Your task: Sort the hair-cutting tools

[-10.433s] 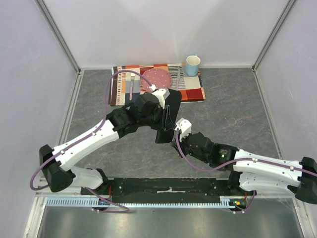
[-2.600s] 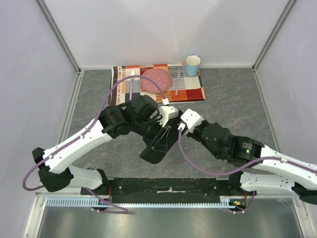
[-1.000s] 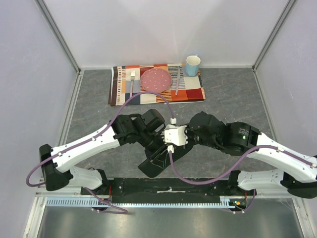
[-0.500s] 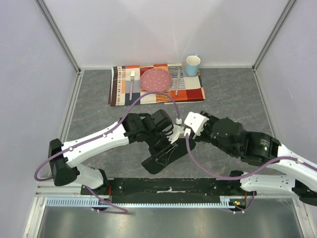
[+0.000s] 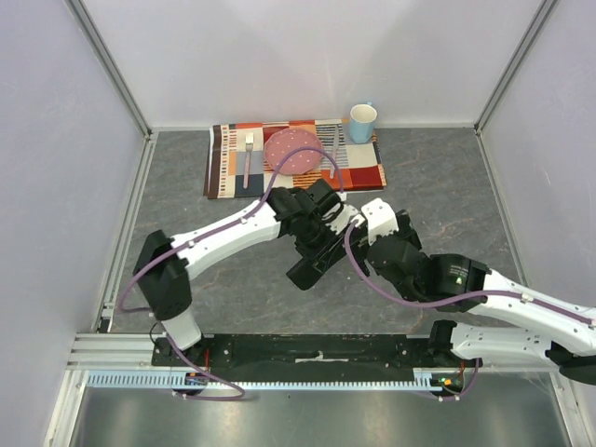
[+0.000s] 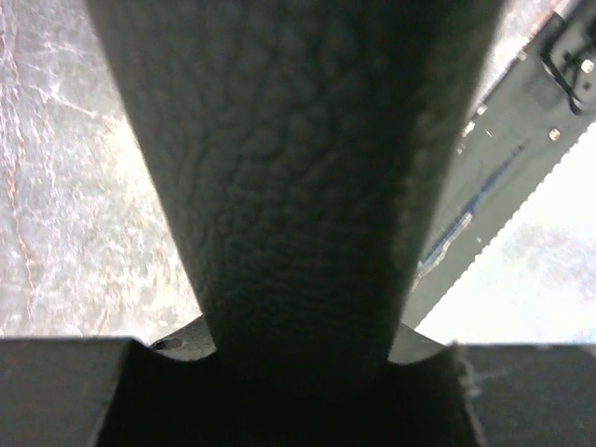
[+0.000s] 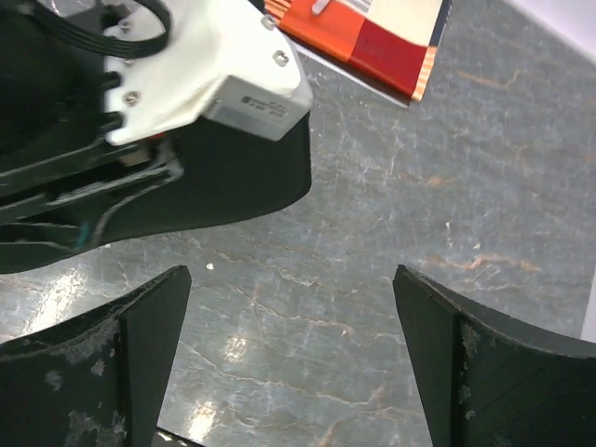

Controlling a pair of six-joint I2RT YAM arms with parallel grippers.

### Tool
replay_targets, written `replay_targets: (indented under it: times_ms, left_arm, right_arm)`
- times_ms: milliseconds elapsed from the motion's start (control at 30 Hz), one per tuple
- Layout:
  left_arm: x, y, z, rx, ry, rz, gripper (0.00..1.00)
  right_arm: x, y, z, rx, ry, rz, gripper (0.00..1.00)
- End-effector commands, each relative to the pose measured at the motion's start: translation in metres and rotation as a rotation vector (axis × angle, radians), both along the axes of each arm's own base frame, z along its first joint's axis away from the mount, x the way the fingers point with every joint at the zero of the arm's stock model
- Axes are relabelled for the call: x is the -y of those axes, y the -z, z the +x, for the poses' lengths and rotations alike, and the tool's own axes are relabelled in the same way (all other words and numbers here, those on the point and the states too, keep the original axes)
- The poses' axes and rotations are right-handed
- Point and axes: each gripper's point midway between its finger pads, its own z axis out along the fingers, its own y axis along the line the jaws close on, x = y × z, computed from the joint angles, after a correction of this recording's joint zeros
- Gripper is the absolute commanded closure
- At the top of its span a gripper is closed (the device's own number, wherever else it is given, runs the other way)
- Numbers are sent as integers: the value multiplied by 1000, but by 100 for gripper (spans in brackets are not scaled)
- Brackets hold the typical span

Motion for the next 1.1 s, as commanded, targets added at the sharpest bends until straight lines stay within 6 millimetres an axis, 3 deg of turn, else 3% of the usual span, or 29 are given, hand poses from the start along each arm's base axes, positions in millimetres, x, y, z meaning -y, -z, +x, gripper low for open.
replay_targets:
  times_ms: [0,233,400,467,500,567,600,667,700,767,833,1067]
  left_arm:
    - [36,14,39,46,-9,-88,98]
    - [70,66,60,-65,-58,-120,98]
    - [81,87,66,-151,-79,-160,98]
    - [82,93,71,-163,-95,-171,89]
    - [81,95,73,-166,-105,-172,80]
    - [79,92,76,-156,-115,-178,66]
    - [77,91,79,-146,-123,-175,50]
    - [75,78,83,-108,-131,-187,38]
    - [70,75,88,-84,-149,-180,25]
    - [63,60,96,-41,-183,-182,20]
    - [55,50,106,-10,-223,-178,1]
    - [-4,-1,147,212,-444,-105,0]
  right_arm:
    - [0,15,1,-33,130,108,2]
    - [-4,43,-3,-107,208,152,2]
    - [-16,50,-13,-184,135,124,2]
    - [-14,53,-12,-180,142,117,2]
    - [-14,54,-13,-183,138,115,2]
    - [-14,57,-13,-185,136,106,2]
    - [-14,59,-14,-190,134,101,2]
    - [-14,61,-14,-192,136,95,2]
    - [-14,61,-13,-193,140,99,2]
    - [-14,59,-11,-184,154,101,2]
    - [-15,57,-10,-180,152,106,2]
    - [-21,36,0,-135,176,113,2]
